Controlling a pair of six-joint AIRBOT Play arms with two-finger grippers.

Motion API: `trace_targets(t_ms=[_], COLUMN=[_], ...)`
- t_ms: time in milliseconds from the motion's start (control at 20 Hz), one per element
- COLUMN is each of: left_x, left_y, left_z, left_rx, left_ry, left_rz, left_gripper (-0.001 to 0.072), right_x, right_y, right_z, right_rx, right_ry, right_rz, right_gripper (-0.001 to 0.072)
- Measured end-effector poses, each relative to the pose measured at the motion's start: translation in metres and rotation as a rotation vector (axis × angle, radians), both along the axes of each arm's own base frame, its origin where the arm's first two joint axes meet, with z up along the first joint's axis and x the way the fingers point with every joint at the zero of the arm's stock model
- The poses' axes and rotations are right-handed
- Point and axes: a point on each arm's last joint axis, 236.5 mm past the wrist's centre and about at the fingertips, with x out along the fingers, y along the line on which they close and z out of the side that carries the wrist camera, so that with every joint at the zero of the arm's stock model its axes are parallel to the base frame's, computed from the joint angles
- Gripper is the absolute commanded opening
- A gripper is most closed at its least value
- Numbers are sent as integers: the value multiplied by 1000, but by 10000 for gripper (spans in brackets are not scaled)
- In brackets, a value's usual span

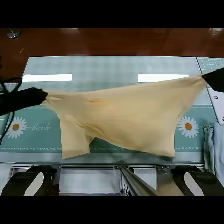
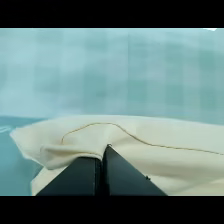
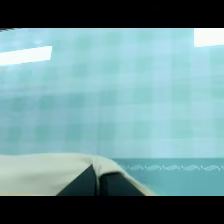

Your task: Fold the shirts.

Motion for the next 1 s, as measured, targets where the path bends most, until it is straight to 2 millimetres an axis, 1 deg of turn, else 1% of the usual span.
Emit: trace_targets(t_ms=[50,150,250,350,400,500,550,650,700,750,800,850,950,1000], left_x=[18,54,89,125,139,164,172,181,184,184,184,183,178,172], left_y=[-1,-1,2,3,3,2,1,-3,-4,-6,-6,-6,-1,4], left_z=[-11,-24,-31,-36,-37,-39,-42,-46,-48,-51,-51,-53,-54,-58], left_rx=[-40,-102,-135,-160,-166,-183,-189,-199,-202,-204,-207,-211,-200,-176], left_ry=[0,-3,-12,-17,-18,-17,-6,14,22,34,41,56,91,121], left_rz=[32,84,120,143,147,150,144,132,127,119,115,109,89,70], left_gripper=[31,31,31,31,31,32,32,32,33,56,267,707,705,705], right_x=[19,59,98,138,157,191,206,229,237,244,250,253,248,240], right_y=[-3,-5,-5,-4,-3,0,2,5,6,5,1,-4,-20,-30], right_z=[-16,-42,-65,-83,-89,-100,-105,-114,-115,-116,-116,-115,-118,-122], right_rx=[20,64,106,151,177,231,263,318,343,373,407,435,481,486], right_ry=[18,42,66,83,82,87,85,87,81,75,73,71,115,153], right_rz=[-19,-44,-53,-60,-65,-75,-80,-88,-95,-109,-128,-144,-163,-165], right_gripper=[19,19,19,19,19,19,19,20,82,394,609,624,624,624])
